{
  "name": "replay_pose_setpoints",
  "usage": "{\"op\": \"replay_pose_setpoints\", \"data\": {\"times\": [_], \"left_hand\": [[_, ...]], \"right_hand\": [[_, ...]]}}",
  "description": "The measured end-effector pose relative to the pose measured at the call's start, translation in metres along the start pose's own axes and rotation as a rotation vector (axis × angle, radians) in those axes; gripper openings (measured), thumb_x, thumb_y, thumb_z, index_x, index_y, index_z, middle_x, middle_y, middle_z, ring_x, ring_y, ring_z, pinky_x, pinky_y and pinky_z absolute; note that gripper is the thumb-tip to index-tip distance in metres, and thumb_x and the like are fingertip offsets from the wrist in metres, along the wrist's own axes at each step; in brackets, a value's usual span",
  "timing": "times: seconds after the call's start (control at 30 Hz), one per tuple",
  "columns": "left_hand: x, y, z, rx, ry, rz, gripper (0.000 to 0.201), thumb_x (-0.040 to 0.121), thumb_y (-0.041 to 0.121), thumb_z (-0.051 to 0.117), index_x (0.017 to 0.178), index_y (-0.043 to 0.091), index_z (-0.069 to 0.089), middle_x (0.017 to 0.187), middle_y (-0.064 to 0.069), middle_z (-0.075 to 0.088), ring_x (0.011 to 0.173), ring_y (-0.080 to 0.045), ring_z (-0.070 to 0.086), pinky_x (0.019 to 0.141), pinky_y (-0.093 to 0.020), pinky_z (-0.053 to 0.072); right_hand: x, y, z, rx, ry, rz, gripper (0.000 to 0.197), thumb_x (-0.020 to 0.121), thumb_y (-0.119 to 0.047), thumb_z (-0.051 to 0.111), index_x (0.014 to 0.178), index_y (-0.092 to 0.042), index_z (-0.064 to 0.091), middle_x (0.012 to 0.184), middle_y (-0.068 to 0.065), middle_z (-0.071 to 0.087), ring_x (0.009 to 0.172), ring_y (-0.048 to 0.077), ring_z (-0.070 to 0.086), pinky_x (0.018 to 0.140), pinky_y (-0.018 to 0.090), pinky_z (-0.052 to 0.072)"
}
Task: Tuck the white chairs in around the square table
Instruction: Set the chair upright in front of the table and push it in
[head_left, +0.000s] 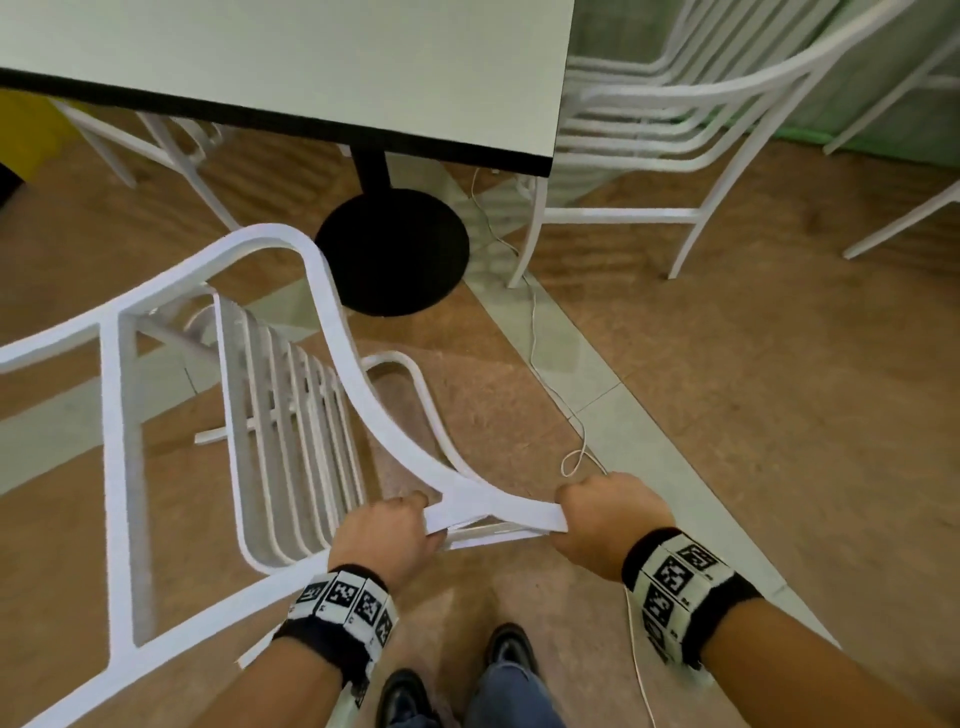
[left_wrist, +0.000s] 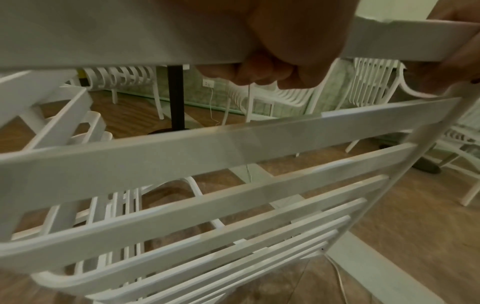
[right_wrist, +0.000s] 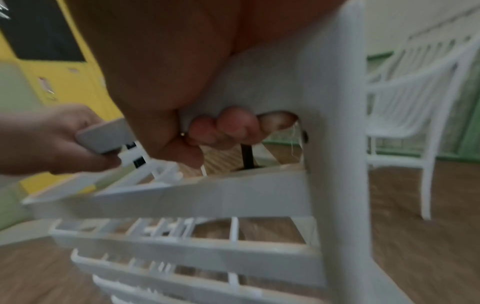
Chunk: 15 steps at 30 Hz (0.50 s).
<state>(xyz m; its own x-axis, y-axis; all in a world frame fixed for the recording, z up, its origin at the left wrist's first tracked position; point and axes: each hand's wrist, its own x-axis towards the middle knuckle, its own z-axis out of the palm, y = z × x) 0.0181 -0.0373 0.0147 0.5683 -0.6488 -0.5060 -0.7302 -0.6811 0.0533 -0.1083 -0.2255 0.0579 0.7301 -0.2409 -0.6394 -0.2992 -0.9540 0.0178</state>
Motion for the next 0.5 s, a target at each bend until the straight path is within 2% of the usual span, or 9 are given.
{"op": "replay_pose_setpoints", "data": {"times": [0.13, 0.23, 0.3, 0.33, 0.37, 0.43, 0.47, 0.5], "left_hand": [[-0.041, -0.009, -0.037, -0.080, 0.085, -0.001, 0.047, 0.091, 0.055, 0.044, 0.130, 0.030, 0.047, 0.114, 0.001, 0.069, 0.102, -0.021, 0.064, 0.078, -0.031, 0.047], [-0.064, -0.016, -0.059, -0.107, 0.125, -0.011, 0.045, 0.090, 0.055, 0.046, 0.125, 0.026, 0.051, 0.114, 0.000, 0.069, 0.102, -0.022, 0.064, 0.080, -0.031, 0.047], [-0.075, -0.019, -0.070, -0.160, 0.208, 0.002, 0.044, 0.089, 0.054, 0.048, 0.120, 0.025, 0.056, 0.108, -0.001, 0.071, 0.099, -0.022, 0.066, 0.079, -0.031, 0.049], [-0.080, -0.021, -0.074, -0.181, 0.274, 0.008, 0.043, 0.087, 0.054, 0.049, 0.114, 0.023, 0.061, 0.100, -0.001, 0.074, 0.091, -0.021, 0.068, 0.073, -0.030, 0.051], [-0.086, -0.024, -0.078, -0.200, 0.332, 0.018, 0.043, 0.083, 0.056, 0.048, 0.101, 0.021, 0.068, 0.085, -0.001, 0.075, 0.076, -0.018, 0.070, 0.061, -0.028, 0.052], [-0.096, -0.030, -0.084, -0.270, 0.315, 0.069, 0.050, 0.070, 0.061, 0.042, 0.072, 0.020, 0.071, 0.053, 0.002, 0.068, 0.044, -0.015, 0.063, 0.037, -0.024, 0.045], [-0.095, -0.034, -0.083, -0.319, 0.313, 0.072, 0.050, 0.067, 0.062, 0.042, 0.067, 0.021, 0.070, 0.047, 0.002, 0.064, 0.037, -0.015, 0.059, 0.032, -0.023, 0.042], [-0.096, -0.036, -0.081, -0.335, 0.330, 0.074, 0.048, 0.066, 0.062, 0.044, 0.067, 0.021, 0.069, 0.045, 0.002, 0.063, 0.036, -0.015, 0.058, 0.032, -0.023, 0.041]], "right_hand": [[-0.055, -0.020, -0.057, -0.029, 0.067, 0.024, 0.021, 0.089, -0.032, 0.046, 0.096, -0.016, 0.058, 0.091, 0.008, 0.066, 0.079, 0.029, 0.061, 0.060, 0.032, 0.042], [-0.097, -0.039, -0.098, -0.067, 0.123, 0.022, 0.015, 0.089, -0.024, 0.045, 0.089, -0.016, 0.057, 0.088, 0.008, 0.065, 0.076, 0.029, 0.061, 0.059, 0.033, 0.043], [-0.124, -0.053, -0.121, -0.108, 0.132, 0.019, 0.015, 0.090, -0.020, 0.045, 0.087, -0.015, 0.059, 0.086, 0.007, 0.066, 0.073, 0.028, 0.061, 0.057, 0.031, 0.039], [-0.137, -0.061, -0.132, -0.132, 0.136, 0.020, 0.016, 0.091, -0.017, 0.045, 0.086, -0.015, 0.060, 0.084, 0.007, 0.065, 0.069, 0.027, 0.059, 0.055, 0.031, 0.037], [-0.150, -0.069, -0.142, -0.147, 0.134, 0.022, 0.017, 0.091, -0.015, 0.044, 0.086, -0.016, 0.060, 0.080, 0.005, 0.063, 0.065, 0.026, 0.055, 0.052, 0.030, 0.034], [-0.171, -0.085, -0.157, -0.154, 0.136, 0.035, 0.019, 0.092, -0.012, 0.044, 0.082, -0.018, 0.058, 0.074, 0.001, 0.057, 0.066, 0.023, 0.055, 0.043, 0.028, 0.024], [-0.178, -0.092, -0.162, -0.155, 0.141, 0.038, 0.021, 0.092, -0.011, 0.044, 0.077, -0.018, 0.056, 0.071, 0.001, 0.053, 0.067, 0.022, 0.057, 0.042, 0.027, 0.020], [-0.183, -0.099, -0.164, -0.152, 0.147, 0.031, 0.024, 0.092, -0.008, 0.044, 0.070, -0.018, 0.050, 0.066, 0.001, 0.049, 0.066, 0.022, 0.056, 0.042, 0.027, 0.021]]}}
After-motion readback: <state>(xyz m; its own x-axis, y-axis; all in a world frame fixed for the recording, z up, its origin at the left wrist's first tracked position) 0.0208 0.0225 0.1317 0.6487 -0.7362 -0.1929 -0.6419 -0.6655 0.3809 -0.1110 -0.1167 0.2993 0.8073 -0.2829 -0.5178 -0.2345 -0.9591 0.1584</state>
